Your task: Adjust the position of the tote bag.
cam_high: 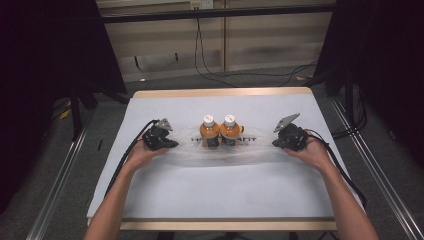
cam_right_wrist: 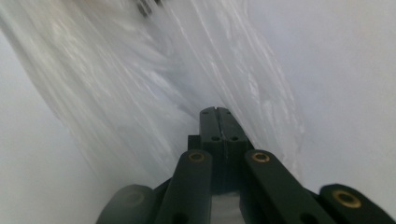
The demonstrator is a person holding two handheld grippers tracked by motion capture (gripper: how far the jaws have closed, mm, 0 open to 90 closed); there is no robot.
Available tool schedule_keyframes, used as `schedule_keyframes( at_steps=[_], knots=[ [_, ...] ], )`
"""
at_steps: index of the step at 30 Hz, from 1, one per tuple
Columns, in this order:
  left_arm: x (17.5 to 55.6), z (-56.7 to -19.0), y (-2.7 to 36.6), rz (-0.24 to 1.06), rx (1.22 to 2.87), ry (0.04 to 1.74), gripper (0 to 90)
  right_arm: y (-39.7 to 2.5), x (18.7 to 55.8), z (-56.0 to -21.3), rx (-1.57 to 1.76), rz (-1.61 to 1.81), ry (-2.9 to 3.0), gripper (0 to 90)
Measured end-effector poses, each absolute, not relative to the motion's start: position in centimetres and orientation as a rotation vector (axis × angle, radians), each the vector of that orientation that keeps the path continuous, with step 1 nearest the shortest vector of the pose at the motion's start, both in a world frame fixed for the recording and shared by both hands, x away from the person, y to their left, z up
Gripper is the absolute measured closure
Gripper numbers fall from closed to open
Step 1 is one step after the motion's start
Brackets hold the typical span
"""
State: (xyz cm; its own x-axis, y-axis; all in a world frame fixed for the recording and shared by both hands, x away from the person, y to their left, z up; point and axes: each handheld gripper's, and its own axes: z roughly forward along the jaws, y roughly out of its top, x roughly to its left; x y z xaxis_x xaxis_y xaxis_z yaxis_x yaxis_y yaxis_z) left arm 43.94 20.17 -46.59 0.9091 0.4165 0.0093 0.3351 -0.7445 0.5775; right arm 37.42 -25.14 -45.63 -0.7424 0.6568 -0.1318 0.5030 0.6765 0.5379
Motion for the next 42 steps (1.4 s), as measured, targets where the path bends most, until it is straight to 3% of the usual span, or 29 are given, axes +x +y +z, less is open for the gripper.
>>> schedule_keyframes(
  at_steps=[5, 23, 42],
  knots=[
    [43.2, -46.3, 20.1, 0.186, 2.364, 0.555, 86.6, -25.0, 37.0, -45.1, 0.919, 0.781, 2.532, 90.0],
    [39.7, -41.8, 20.1, 0.214, 2.096, 0.487, 87.9, -25.0, 36.1, -43.0, 0.925, 1.139, 2.417, 90.0],
    [37.6, -42.1, 12.4, 0.17, 2.188, 0.301, 88.5, -20.8, 37.0, -42.4, 0.838, 1.212, 2.467, 90.0]
  ],
)
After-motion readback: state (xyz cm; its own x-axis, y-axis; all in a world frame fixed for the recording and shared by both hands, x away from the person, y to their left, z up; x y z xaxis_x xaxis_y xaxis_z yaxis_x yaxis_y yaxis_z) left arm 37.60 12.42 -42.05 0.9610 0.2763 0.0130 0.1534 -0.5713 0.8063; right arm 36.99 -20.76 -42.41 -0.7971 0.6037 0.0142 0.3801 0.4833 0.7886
